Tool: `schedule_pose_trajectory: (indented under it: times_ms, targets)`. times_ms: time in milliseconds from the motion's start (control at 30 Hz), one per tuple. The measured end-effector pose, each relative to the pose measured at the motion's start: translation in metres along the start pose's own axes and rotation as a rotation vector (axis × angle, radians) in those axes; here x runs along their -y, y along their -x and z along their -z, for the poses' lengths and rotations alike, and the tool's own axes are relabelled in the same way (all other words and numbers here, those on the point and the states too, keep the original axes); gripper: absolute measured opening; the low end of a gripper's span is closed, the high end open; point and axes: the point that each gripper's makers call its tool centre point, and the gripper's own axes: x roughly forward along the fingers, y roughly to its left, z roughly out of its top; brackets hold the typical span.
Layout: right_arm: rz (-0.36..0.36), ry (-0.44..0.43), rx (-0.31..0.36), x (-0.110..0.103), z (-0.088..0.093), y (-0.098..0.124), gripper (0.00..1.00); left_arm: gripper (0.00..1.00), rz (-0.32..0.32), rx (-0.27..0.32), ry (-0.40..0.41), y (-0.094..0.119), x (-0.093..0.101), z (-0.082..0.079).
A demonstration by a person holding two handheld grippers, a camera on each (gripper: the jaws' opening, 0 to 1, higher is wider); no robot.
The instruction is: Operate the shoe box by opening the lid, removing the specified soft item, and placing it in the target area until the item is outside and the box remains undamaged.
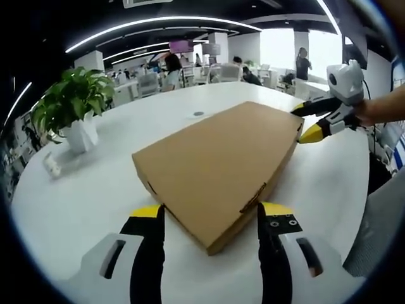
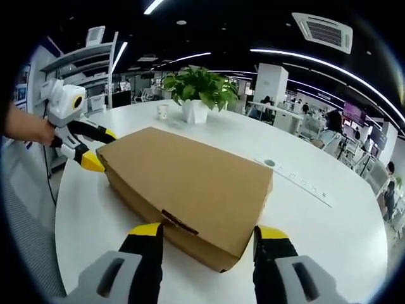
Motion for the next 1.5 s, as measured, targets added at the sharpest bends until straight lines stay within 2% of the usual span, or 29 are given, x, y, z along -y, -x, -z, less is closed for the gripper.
schedule_pose_trajectory:
  times_ms: [1500]
  targets:
    - [0.051, -0.109, 0.001, -0.027, -0.004, 0.002, 0.50, 0.57, 0.084, -0.038, -0.041, 0.004, -0.024, 0.005]
